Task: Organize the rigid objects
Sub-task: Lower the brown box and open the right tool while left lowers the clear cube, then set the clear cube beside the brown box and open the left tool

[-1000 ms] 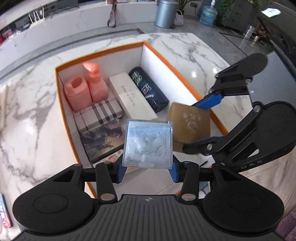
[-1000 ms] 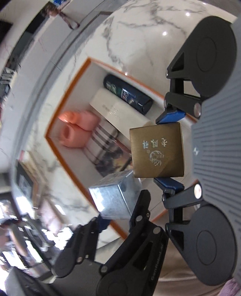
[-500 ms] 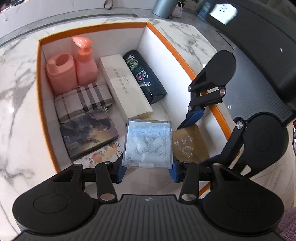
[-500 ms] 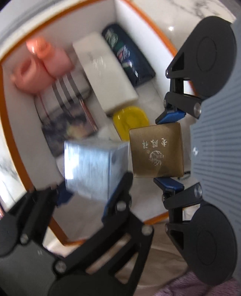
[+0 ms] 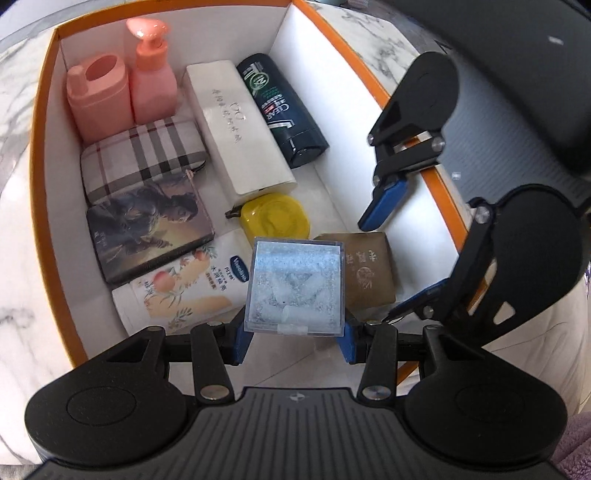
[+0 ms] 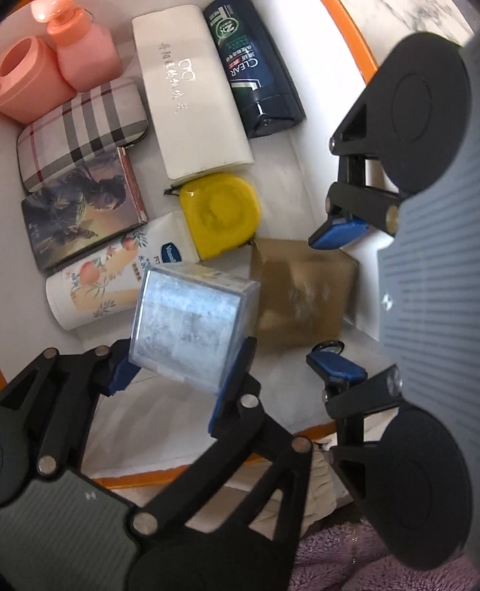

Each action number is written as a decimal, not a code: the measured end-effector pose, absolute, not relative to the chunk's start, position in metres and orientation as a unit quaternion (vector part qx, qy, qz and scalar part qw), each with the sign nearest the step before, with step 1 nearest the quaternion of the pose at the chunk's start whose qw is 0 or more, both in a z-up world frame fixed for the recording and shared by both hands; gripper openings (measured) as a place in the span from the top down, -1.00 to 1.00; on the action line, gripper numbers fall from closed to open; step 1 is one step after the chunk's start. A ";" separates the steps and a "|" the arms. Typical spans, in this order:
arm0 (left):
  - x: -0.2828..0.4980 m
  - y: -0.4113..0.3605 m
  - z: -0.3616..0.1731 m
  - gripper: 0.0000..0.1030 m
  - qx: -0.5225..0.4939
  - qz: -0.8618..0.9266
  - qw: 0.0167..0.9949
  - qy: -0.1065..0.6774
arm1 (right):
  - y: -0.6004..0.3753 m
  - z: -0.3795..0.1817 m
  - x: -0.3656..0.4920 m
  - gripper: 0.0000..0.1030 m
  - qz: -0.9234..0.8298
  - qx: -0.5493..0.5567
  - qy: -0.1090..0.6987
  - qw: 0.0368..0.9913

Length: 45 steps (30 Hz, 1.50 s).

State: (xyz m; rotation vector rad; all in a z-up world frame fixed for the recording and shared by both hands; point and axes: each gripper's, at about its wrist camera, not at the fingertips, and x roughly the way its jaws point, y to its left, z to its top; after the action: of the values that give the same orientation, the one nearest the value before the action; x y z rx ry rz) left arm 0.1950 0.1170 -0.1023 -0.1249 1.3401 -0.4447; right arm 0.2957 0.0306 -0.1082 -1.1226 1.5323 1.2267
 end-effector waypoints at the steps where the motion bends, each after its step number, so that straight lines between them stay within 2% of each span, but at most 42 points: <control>1: 0.194 0.119 -0.102 -0.02 -0.059 -0.201 0.760 0.615 | 0.030 -0.106 0.295 -0.24 0.492 -0.451 0.609 0.429; 7: 0.183 0.126 -0.091 -0.02 -0.042 -0.198 0.771 0.604 | 0.033 -0.096 0.299 -0.09 0.483 -0.407 0.601 0.490; 11: 0.175 0.126 -0.083 -0.02 -0.014 -0.195 0.784 0.590 | 0.031 -0.099 0.292 0.15 0.460 -0.417 0.587 0.519; 17: 0.163 0.119 -0.065 -0.02 0.041 -0.182 0.819 0.542 | 0.022 -0.098 0.290 0.15 0.444 -0.393 0.559 0.579; 24: 0.182 0.123 -0.059 -0.02 0.027 -0.185 0.815 0.548 | 0.026 -0.107 0.285 0.22 0.447 -0.404 0.572 0.556; 26: 0.184 0.125 -0.063 -0.02 0.006 -0.194 0.812 0.551 | 0.025 -0.108 0.286 0.31 0.451 -0.407 0.578 0.545; 33: 0.182 0.125 -0.065 -0.02 -0.065 -0.191 0.800 0.566 | 0.018 -0.102 0.293 0.29 0.460 -0.400 0.576 0.544; 36: 0.182 0.132 -0.068 -0.02 -0.133 -0.171 0.788 0.577 | 0.000 -0.077 0.293 0.29 0.468 -0.368 0.539 0.596; 40: 0.182 0.129 -0.075 -0.03 -0.161 -0.132 0.786 0.583 | -0.035 -0.037 0.294 0.26 0.457 -0.277 0.472 0.701; 45: 0.184 0.119 -0.092 -0.03 -0.181 -0.107 0.768 0.605 | -0.074 -0.029 0.280 0.17 0.329 -0.146 0.420 0.833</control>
State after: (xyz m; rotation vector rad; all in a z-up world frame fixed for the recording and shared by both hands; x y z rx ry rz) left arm 0.1843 0.1187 -0.0921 -0.3927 1.3124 -0.2315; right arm 0.2797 -0.0737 -0.0290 -0.3087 0.8903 0.6974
